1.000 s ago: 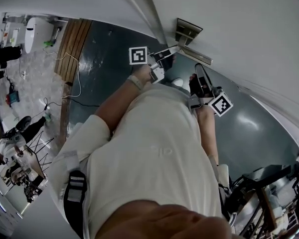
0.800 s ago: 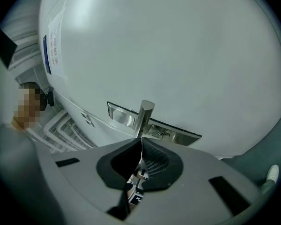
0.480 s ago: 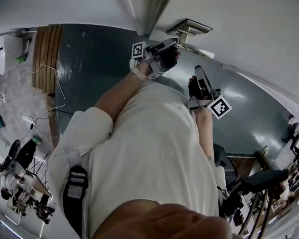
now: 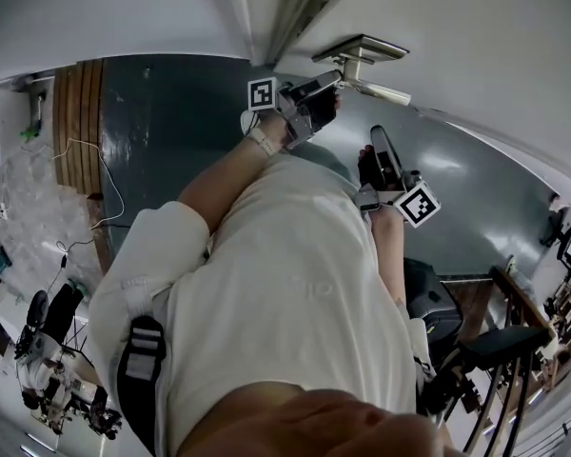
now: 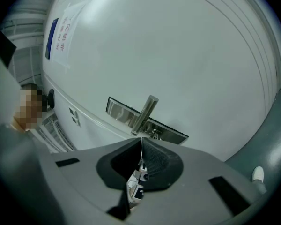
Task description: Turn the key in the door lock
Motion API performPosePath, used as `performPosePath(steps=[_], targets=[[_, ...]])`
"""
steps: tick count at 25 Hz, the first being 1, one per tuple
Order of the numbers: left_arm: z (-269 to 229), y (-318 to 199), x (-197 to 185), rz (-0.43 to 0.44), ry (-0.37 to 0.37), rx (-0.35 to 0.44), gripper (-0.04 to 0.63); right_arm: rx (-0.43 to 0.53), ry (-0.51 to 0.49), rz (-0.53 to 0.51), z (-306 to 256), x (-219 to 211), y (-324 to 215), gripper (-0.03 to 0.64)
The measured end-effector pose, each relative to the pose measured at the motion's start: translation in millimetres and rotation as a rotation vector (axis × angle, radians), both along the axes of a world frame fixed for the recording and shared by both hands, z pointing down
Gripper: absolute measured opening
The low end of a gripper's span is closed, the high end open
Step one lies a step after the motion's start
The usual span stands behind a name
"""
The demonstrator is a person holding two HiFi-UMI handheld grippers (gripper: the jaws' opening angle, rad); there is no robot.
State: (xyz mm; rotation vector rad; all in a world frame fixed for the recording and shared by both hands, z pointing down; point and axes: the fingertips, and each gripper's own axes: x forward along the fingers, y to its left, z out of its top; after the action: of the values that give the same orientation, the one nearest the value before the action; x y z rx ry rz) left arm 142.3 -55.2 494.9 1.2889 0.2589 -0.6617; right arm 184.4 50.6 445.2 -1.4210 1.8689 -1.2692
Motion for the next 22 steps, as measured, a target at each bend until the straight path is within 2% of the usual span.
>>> performPosePath(steps=[2, 5, 17, 22], targets=[[6, -12, 4, -0.012, -0.120, 0.067, 0.040, -0.007, -0.002, 0.004, 6, 3, -13, 0.025], [7, -14, 8, -0.006, -0.283, 0.161, 0.028, -0.005, -0.007, 0.007, 9, 5, -18, 0.025], [27, -6, 11, -0.008, -0.712, 0.324, 0.028, 0.016, -0.047, -0.030, 15, 8, -22, 0.024], [30, -6, 10, -0.027, -0.825, 0.378, 0.029, 0.032, -0.072, -0.054, 16, 11, -25, 0.024]])
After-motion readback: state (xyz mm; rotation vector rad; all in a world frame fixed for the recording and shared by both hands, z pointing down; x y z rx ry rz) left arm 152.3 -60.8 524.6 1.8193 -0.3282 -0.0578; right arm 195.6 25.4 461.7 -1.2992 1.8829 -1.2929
